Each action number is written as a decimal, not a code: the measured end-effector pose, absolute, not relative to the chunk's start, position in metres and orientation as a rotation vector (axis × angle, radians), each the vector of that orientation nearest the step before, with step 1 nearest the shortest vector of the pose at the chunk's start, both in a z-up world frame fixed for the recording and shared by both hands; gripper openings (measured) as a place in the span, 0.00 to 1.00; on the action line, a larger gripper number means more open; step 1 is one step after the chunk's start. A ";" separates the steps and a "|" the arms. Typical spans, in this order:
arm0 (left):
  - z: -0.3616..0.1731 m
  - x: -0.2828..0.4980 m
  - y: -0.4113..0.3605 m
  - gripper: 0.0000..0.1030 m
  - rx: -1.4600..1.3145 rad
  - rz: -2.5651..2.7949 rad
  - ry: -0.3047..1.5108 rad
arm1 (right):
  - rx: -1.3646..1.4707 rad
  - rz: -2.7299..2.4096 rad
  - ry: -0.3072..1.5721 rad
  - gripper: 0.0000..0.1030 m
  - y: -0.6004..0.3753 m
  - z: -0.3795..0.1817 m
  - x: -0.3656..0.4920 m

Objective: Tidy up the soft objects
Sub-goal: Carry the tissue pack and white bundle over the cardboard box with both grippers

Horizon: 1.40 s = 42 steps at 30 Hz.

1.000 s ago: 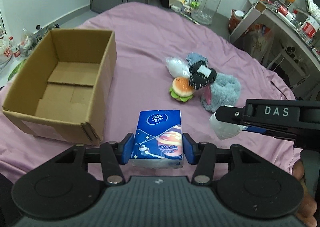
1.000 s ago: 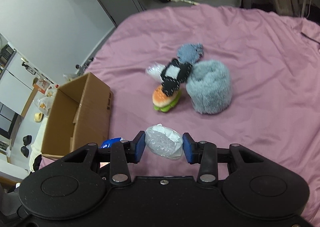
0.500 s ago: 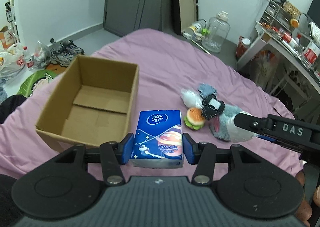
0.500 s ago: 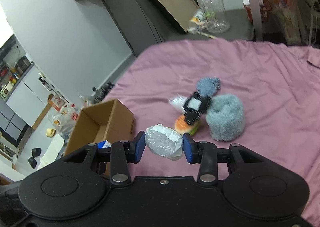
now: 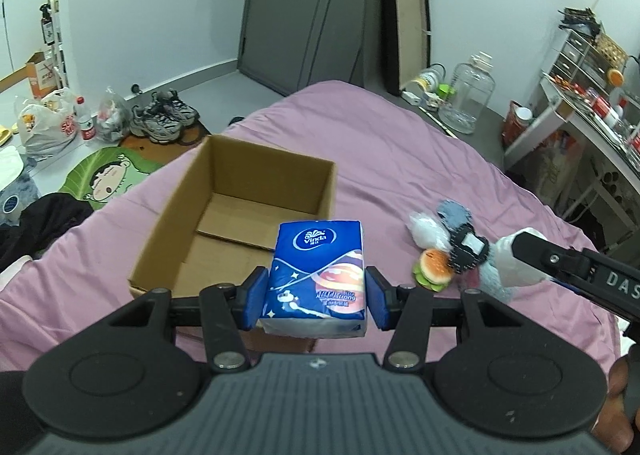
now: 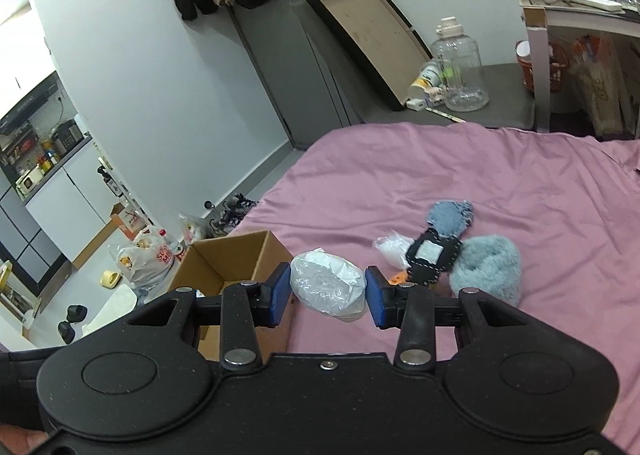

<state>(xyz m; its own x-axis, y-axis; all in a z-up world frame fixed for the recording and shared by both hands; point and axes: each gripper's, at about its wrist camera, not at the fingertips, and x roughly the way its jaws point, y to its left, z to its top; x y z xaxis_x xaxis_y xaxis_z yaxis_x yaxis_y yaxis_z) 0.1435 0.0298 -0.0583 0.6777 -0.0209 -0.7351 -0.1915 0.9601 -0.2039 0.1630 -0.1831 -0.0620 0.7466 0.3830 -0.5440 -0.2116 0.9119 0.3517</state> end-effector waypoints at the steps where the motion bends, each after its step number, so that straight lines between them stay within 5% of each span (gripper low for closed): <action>1: -0.059 0.144 0.033 0.49 -0.275 0.102 0.822 | 0.281 0.332 0.648 0.38 -0.182 -0.062 0.163; 42: -0.100 0.228 0.116 0.49 -0.313 0.160 0.903 | 0.449 0.440 0.741 0.38 -0.082 -0.087 0.228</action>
<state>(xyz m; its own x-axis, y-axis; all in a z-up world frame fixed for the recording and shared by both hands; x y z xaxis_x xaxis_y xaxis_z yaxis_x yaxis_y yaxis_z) 0.2279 0.1164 -0.0997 0.6114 0.0051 -0.7913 -0.2663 0.9430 -0.1996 0.2284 -0.0819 -0.0869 0.6570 0.5278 -0.5383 -0.2201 0.8173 0.5326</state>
